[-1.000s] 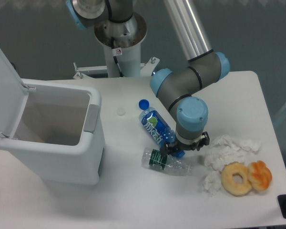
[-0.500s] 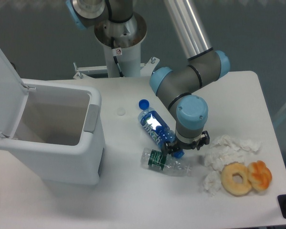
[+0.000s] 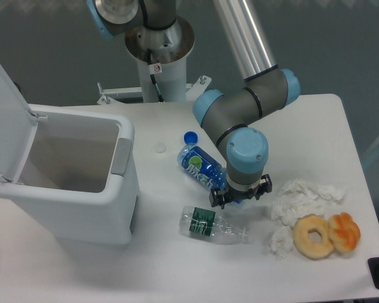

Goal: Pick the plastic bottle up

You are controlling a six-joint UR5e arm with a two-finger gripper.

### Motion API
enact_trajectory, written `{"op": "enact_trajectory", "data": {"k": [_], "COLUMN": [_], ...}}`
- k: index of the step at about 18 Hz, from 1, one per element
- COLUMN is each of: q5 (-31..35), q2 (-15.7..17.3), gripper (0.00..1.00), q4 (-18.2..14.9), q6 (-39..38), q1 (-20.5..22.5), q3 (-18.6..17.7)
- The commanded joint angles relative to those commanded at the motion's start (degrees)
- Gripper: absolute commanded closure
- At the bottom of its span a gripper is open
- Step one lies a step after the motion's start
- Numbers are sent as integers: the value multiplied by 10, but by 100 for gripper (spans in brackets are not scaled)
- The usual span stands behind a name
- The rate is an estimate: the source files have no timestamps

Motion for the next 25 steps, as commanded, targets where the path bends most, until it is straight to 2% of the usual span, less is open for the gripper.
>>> {"op": "enact_trajectory", "data": {"k": [3,8,18,25], "q5": [0,8,29,27], "q2": [1,-4,-6,-12], "gripper": [0,0,0,29], "q4": [0,0,1,16], "q6": [-10,-86,-119,-145], "q1": [-1,-1,10,9], "q3": [-4,-10,-25,-24]}}
